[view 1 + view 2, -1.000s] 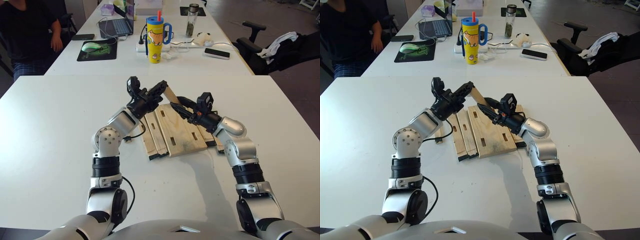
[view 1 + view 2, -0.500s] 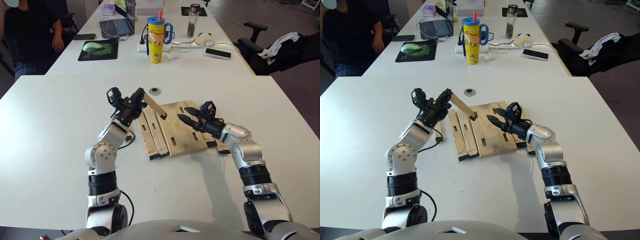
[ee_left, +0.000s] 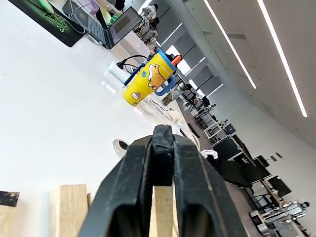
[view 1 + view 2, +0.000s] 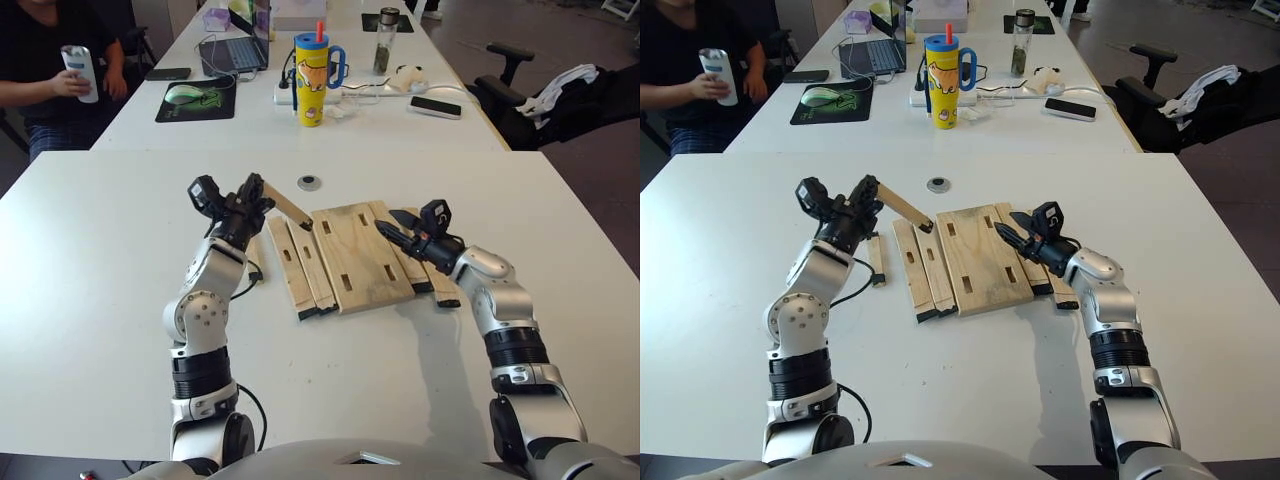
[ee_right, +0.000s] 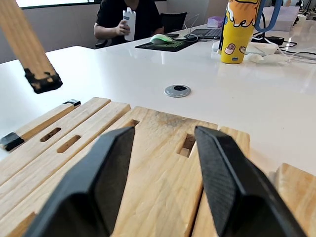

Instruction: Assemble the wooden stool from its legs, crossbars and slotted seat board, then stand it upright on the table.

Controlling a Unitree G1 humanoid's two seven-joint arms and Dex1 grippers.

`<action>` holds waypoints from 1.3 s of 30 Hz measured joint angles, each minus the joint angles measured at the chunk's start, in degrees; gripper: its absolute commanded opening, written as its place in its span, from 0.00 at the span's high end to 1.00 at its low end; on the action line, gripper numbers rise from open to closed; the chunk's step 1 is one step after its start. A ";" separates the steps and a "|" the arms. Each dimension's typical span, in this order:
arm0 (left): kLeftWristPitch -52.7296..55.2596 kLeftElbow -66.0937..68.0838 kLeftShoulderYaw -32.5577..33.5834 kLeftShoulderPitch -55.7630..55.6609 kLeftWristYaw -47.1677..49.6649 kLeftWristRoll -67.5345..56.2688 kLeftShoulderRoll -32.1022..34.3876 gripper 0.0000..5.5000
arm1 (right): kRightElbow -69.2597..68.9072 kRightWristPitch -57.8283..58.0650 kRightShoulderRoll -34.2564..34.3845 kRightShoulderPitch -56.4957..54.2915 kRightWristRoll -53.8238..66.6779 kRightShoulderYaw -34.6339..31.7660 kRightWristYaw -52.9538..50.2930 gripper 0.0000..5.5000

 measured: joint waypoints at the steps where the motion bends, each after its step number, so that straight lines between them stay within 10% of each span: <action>1: 0.66 0.66 -1.66 1.86 -0.12 1.55 0.76 0.92 | 0.06 -0.03 0.05 -0.13 -0.11 0.17 -0.04 0.59; 20: 2.48 -0.05 -10.03 2.61 -6.77 11.41 7.75 0.92 | -0.84 -1.16 2.27 1.47 -0.46 0.50 -3.81 0.59; 39: -0.17 -8.46 -20.52 3.58 -25.98 23.07 32.83 0.92 | -6.26 -1.82 2.69 7.59 -1.21 -0.78 -9.26 0.59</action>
